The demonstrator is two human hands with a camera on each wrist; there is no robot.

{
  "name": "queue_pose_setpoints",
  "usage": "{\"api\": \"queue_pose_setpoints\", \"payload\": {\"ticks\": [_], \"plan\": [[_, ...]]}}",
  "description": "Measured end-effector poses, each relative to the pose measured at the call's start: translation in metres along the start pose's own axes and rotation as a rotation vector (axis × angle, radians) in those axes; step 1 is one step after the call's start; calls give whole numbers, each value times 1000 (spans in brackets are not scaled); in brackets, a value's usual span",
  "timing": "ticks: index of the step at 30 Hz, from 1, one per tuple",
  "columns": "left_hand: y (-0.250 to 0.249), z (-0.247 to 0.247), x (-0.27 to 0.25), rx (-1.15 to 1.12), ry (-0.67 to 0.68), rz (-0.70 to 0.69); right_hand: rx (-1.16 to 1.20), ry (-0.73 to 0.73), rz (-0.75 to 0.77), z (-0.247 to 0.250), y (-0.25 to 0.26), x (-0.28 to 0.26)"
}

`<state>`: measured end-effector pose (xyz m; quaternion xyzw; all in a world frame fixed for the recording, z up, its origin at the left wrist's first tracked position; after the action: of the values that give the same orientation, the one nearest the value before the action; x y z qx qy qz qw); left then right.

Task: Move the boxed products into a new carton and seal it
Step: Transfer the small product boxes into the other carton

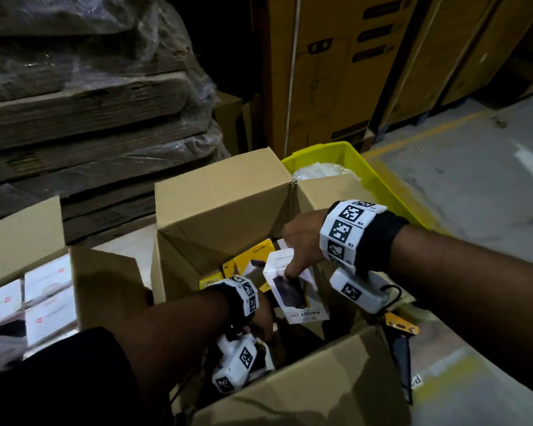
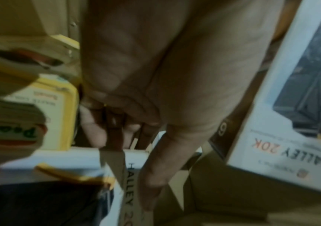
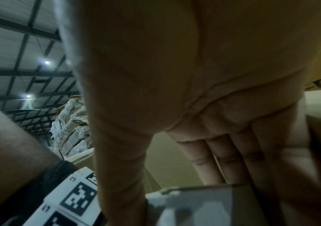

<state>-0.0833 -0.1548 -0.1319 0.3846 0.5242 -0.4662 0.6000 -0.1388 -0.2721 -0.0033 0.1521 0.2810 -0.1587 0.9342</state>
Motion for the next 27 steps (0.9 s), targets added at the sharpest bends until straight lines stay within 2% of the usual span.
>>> {"api": "queue_pose_setpoints", "payload": {"ticks": [7,11,13,19,23,27], "plan": [[-11,-1,-7,164,-89,-63,23,-18,-19,3,2,0],[-9,-5,-2,219,-64,-54,13,-23,-37,3,3,-2],[-6,-3,-4,132,-97,-43,10,-22,-45,4,3,-3],[-4,-2,-4,162,-61,-75,35,-12,-62,4,1,-1],[2,5,-10,-22,-136,-65,-4,26,-79,4,3,0],[4,6,-35,130,-295,-59,-24,29,-75,4,5,3]]}}
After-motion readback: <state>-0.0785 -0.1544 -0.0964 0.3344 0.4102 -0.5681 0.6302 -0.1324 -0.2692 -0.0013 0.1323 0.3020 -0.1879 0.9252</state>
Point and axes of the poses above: each hand's wrist, its own x-axis towards the middle knuckle, its own z-axis out of the back of the hand, y = z × x, the point moved 4 cm from there along x, towards the middle knuckle, and after that the axes turned 5 degrees about z, right-handed, at the moved point
